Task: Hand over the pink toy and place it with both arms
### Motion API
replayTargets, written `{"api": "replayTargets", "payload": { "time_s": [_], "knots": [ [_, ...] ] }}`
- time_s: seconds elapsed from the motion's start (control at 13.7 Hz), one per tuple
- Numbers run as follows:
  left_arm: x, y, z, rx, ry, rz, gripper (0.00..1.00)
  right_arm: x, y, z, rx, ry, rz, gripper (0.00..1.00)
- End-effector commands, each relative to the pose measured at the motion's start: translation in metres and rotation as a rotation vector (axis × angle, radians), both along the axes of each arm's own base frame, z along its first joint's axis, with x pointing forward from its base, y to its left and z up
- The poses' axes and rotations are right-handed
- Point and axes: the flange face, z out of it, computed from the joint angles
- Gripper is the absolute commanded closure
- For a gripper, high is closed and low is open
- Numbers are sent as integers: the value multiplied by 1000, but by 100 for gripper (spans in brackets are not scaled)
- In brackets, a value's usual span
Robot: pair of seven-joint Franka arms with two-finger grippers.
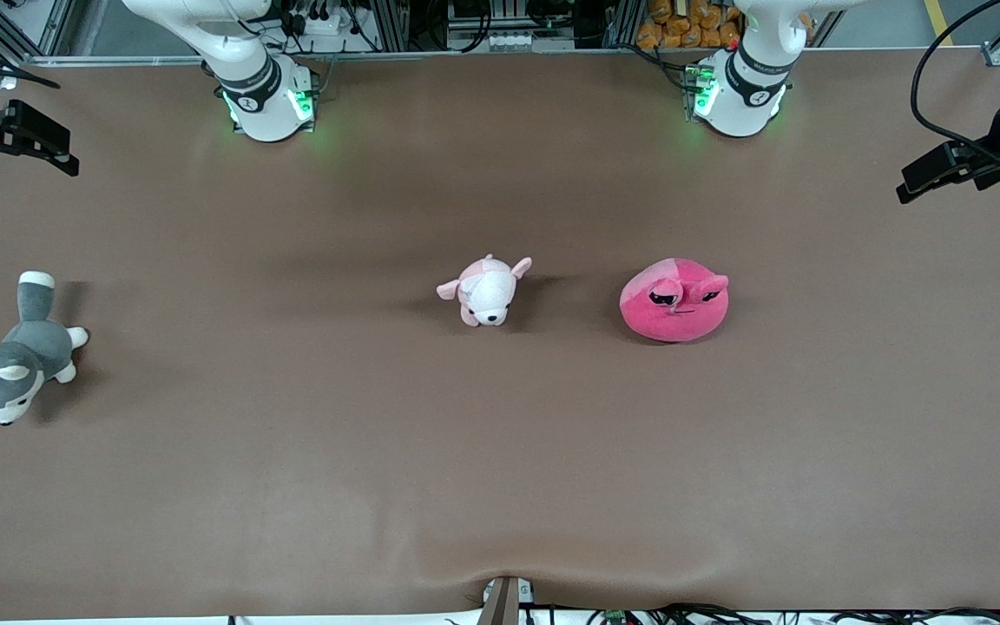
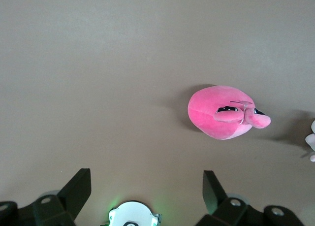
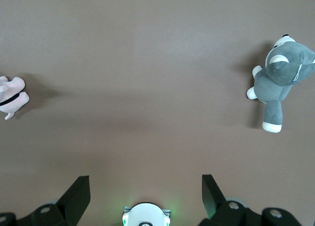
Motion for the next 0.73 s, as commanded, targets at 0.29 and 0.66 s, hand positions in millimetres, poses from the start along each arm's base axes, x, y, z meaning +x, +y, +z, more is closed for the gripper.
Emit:
{"api": "replayTargets", "payload": {
  "time_s": [0.29, 0.66],
  "knots": [
    [13, 1, -20, 29, 39, 120, 0, 1, -4, 4, 21, 3, -19, 0],
    [27, -11, -62, 32, 42, 402, 0, 1, -3, 4, 21, 4, -18, 0]
  ]
}}
